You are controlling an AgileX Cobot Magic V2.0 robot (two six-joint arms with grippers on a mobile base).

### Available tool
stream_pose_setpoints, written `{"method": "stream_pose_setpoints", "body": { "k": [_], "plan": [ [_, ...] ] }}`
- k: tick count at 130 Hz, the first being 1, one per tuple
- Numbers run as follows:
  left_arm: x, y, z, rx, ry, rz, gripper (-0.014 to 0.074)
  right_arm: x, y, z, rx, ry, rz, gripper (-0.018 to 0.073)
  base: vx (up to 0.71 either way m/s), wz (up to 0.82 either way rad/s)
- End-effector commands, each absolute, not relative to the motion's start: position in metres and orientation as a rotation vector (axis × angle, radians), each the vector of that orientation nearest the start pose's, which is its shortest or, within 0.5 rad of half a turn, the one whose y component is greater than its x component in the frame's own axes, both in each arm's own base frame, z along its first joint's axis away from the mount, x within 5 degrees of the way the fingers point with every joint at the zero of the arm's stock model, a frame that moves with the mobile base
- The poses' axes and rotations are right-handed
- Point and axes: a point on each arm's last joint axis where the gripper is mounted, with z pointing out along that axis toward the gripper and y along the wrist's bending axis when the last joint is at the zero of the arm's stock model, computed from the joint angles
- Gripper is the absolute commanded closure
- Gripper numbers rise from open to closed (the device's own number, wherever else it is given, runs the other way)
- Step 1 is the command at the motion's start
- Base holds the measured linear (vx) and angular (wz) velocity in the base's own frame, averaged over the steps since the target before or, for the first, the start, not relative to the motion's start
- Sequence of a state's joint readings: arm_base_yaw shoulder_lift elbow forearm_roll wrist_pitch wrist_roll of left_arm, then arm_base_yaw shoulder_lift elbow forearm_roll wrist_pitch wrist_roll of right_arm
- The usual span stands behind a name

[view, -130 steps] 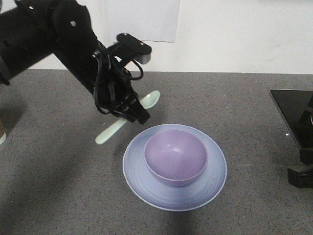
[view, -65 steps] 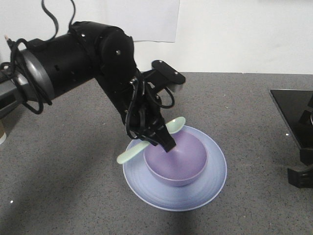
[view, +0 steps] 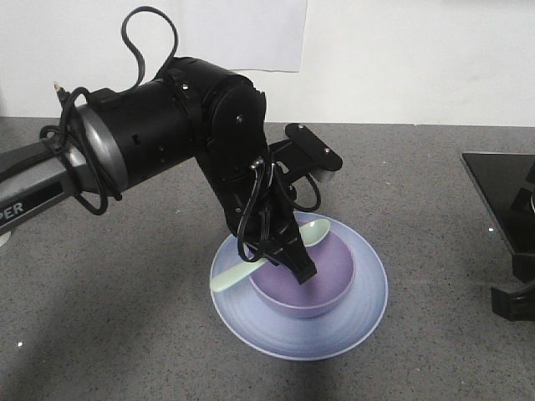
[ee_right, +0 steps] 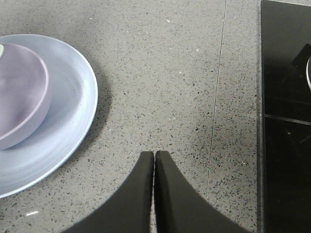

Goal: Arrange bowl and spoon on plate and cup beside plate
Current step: 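Move the left gripper with the green spoon over the lavender bowl, then lower the spoon into the bowl and open the left gripper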

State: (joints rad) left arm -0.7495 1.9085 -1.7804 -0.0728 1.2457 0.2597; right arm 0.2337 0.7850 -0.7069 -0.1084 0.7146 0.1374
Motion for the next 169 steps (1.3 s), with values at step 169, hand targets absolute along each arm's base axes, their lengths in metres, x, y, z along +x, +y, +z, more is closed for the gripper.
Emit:
{"method": "stream_pose_setpoints", "body": {
  "k": [169],
  "plan": [
    [0.307,-0.256,0.358,1.072,2.444,0.012,0.0345,0.148,0.028,0.329,-0.165,2.175,0.074,0.0568,0.0,0.0]
  ]
}}
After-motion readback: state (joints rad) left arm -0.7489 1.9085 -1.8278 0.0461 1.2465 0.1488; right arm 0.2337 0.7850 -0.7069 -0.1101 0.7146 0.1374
